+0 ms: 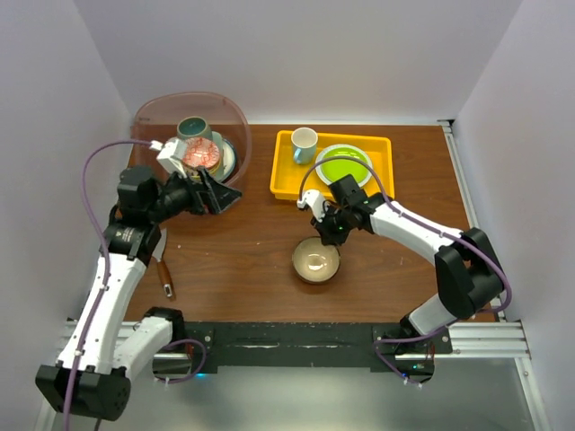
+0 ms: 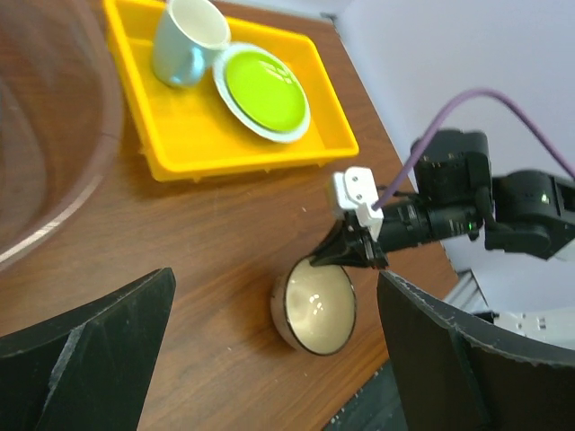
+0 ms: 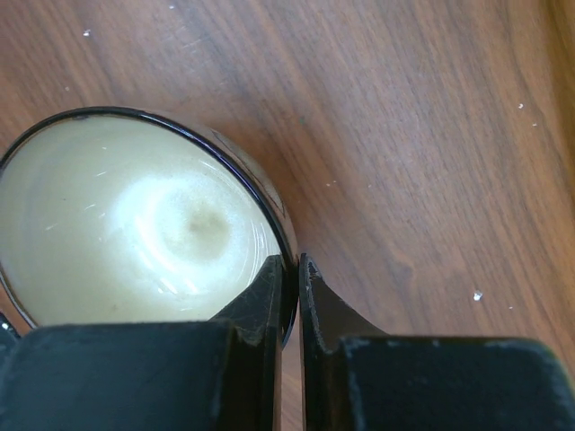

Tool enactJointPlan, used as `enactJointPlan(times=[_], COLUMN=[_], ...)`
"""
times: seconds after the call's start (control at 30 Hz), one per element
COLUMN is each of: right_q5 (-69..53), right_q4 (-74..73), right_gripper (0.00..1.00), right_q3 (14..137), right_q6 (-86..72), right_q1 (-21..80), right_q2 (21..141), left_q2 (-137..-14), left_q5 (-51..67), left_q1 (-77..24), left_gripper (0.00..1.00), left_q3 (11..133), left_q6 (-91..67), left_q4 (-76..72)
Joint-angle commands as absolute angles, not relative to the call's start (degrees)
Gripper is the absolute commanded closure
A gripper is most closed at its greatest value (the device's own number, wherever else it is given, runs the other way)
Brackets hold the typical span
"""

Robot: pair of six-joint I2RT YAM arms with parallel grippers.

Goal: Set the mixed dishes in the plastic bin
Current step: Pick up the bowl from the center of the board.

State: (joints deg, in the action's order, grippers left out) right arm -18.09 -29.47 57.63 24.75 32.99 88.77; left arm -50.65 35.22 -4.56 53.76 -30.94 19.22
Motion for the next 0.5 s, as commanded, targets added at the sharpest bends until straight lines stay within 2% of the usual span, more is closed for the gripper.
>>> enactJointPlan(times=[0.0,0.47], right_q5=[-22.2,-29.1], right_q4=[-33.5,-38.6], right_gripper=[1.0,1.0], right_q3=[60.0,66.4], right_q6=[27.1,25.0], right_q1=[33.0,27.5], right_q2=[85.2,83.2], left_q2=[-53.3,-59.7], left_q5=[30.9,20.8], left_q1=[-12.8,-30.0], left_gripper=[0.0,0.0], left_q3=[55.4,54.9], left_q6=[-31.1,-34.7], left_q4=[20.7,16.6])
